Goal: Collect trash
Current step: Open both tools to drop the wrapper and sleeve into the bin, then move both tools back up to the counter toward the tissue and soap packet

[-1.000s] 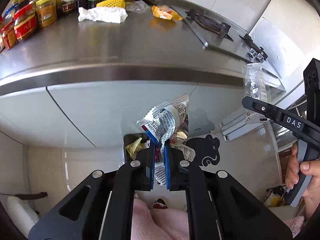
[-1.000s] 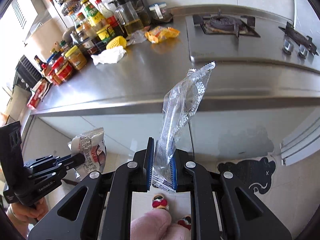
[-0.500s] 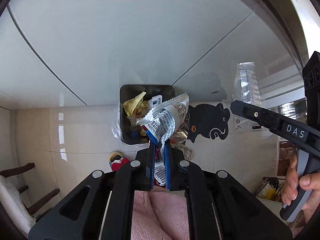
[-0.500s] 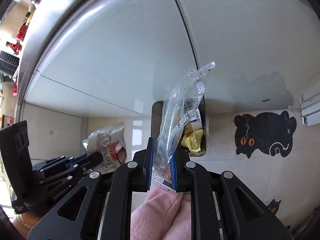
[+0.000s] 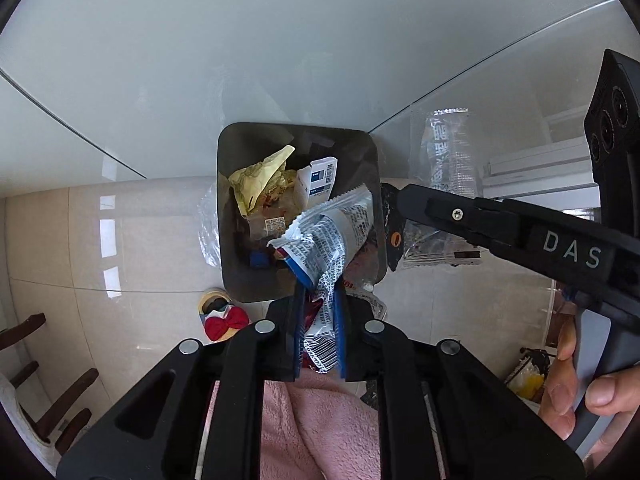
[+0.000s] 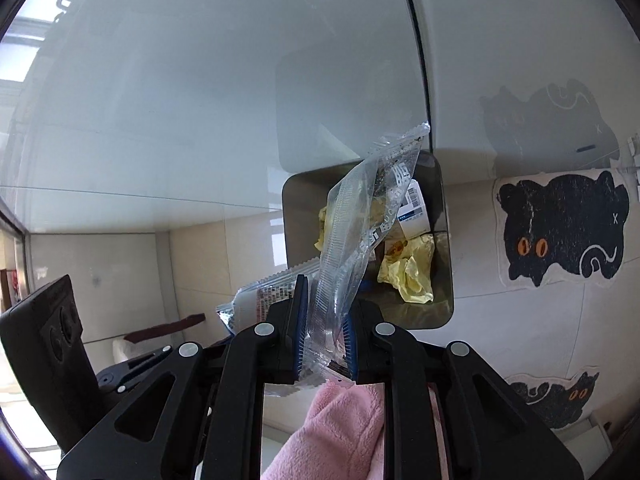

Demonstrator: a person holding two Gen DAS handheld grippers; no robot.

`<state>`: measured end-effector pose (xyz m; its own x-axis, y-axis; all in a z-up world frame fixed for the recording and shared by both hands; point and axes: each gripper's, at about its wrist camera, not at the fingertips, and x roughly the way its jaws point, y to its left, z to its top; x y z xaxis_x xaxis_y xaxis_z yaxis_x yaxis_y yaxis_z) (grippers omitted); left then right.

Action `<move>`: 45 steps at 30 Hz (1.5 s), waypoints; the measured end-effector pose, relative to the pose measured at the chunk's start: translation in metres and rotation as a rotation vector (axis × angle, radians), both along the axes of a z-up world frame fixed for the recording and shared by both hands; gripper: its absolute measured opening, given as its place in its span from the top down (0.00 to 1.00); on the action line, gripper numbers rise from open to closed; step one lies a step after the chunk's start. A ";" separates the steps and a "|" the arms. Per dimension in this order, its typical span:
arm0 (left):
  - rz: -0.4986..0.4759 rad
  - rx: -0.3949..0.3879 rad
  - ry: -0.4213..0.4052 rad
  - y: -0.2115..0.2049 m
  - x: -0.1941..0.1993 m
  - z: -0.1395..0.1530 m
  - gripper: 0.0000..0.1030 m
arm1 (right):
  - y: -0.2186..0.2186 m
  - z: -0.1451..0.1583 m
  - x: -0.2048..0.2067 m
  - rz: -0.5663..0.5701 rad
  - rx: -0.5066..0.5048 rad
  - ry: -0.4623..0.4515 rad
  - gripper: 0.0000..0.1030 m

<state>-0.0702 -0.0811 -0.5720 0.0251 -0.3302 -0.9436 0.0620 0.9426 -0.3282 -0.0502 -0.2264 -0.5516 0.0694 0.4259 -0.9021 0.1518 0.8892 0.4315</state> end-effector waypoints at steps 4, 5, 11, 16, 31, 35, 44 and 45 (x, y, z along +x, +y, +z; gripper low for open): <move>0.015 0.002 -0.003 0.004 0.002 0.001 0.56 | 0.001 0.000 0.006 -0.009 0.013 0.014 0.53; 0.011 0.007 -0.002 0.004 0.003 0.002 0.52 | 0.000 0.002 0.007 -0.020 0.016 0.011 0.44; 0.022 0.005 -0.002 0.010 0.008 0.010 0.42 | -0.004 0.013 0.017 -0.049 0.017 0.001 0.39; 0.016 0.020 -0.023 0.011 0.010 0.027 0.28 | -0.011 0.029 0.017 -0.078 0.002 -0.007 0.25; 0.017 0.029 -0.229 0.030 -0.011 0.191 0.08 | -0.036 0.189 -0.016 -0.052 -0.045 -0.187 0.03; 0.021 0.036 -0.321 0.042 -0.008 0.244 0.08 | -0.040 0.243 -0.017 -0.050 -0.066 -0.289 0.03; 0.044 0.043 -0.491 0.072 0.021 0.327 0.08 | -0.041 0.335 0.020 -0.074 -0.093 -0.478 0.03; 0.052 0.044 -0.509 0.077 0.027 0.334 0.08 | -0.039 0.343 0.028 -0.075 -0.098 -0.497 0.03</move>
